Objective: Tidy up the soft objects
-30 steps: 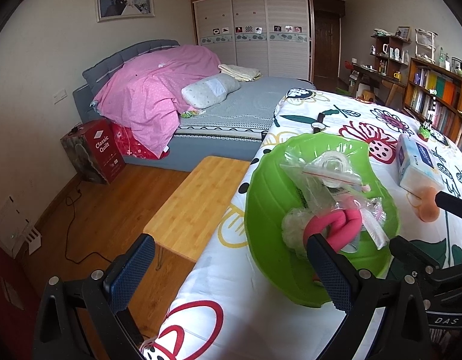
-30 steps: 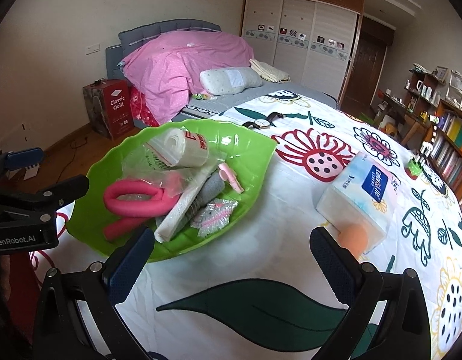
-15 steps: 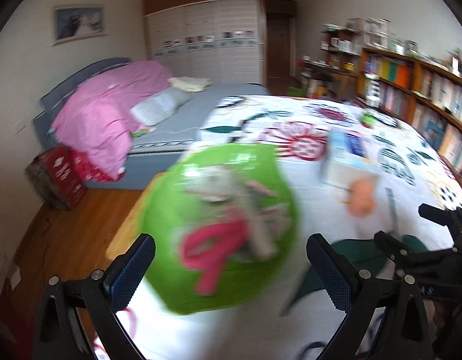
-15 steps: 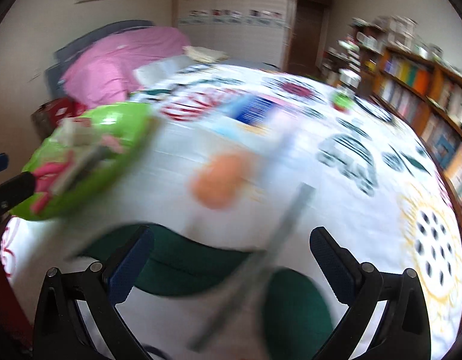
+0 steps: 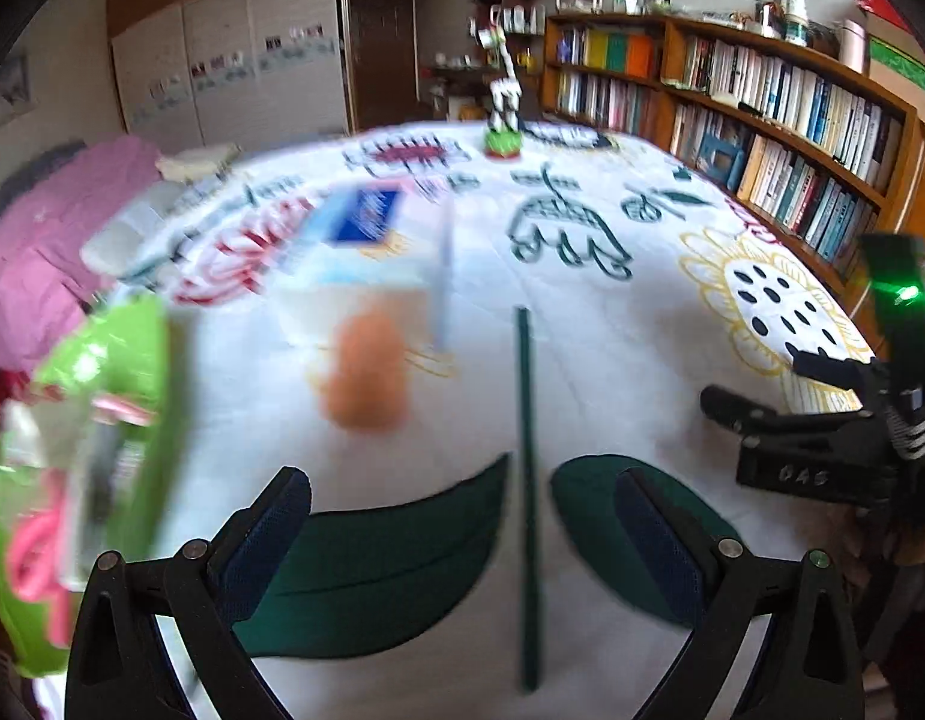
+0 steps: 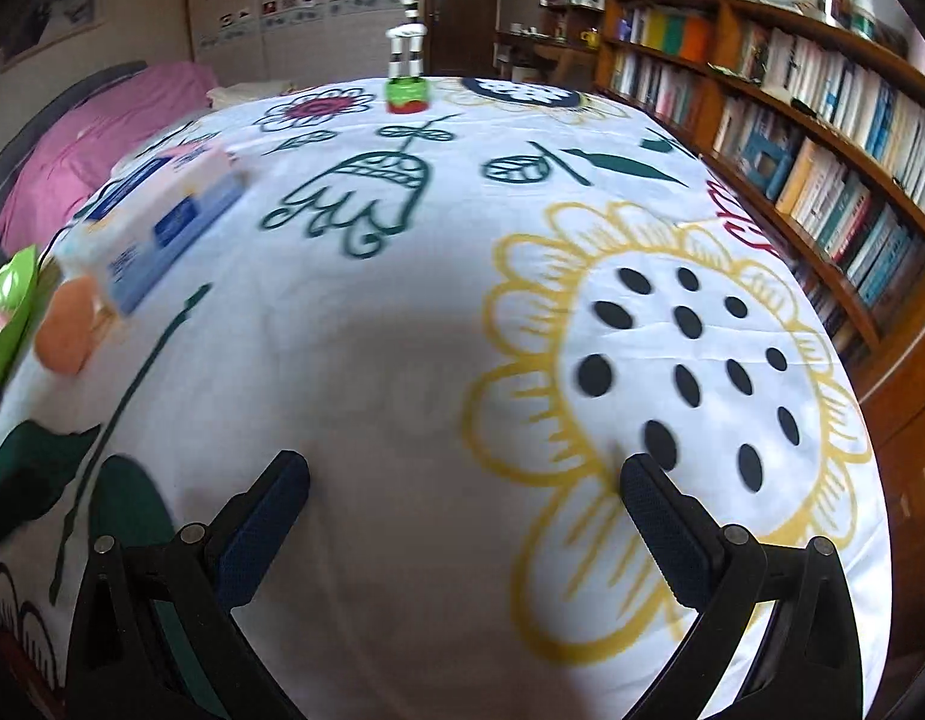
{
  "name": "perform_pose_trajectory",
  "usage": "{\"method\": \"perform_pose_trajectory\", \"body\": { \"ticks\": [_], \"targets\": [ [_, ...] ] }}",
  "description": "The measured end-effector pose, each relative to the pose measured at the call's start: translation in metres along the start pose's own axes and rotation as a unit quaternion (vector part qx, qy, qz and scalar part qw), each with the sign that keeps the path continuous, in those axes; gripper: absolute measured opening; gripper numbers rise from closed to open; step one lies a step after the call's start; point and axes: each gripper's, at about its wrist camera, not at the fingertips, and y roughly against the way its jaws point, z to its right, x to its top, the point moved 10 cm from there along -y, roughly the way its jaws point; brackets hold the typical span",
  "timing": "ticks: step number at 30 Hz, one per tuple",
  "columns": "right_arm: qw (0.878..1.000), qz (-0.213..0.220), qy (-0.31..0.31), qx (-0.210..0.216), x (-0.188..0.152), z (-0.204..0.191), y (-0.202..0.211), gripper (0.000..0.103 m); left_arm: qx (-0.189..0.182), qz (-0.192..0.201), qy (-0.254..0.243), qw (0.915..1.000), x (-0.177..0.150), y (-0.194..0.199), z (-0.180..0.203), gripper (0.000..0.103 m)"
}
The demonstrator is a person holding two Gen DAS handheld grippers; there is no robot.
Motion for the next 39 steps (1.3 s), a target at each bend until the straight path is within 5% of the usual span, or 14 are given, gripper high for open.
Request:
{"method": "perform_pose_trajectory", "body": {
  "ticks": [6,9,39],
  "targets": [
    [1.000,0.009,-0.011,0.003,0.003,0.006,-0.005,0.103,0.004,-0.027,0.032,0.9991,-0.003,-0.028,0.007,0.103],
    [1.000,0.011,-0.011,0.003,0.003,0.004,-0.005,0.103,0.033,-0.016,0.015,0.9992,-0.001,-0.033,0.008,0.103],
    [1.000,0.011,-0.012,0.002,0.003,0.004,-0.005,0.103,0.038,0.003,0.020,0.9991,0.005,-0.037,0.009,0.103]
  ]
}}
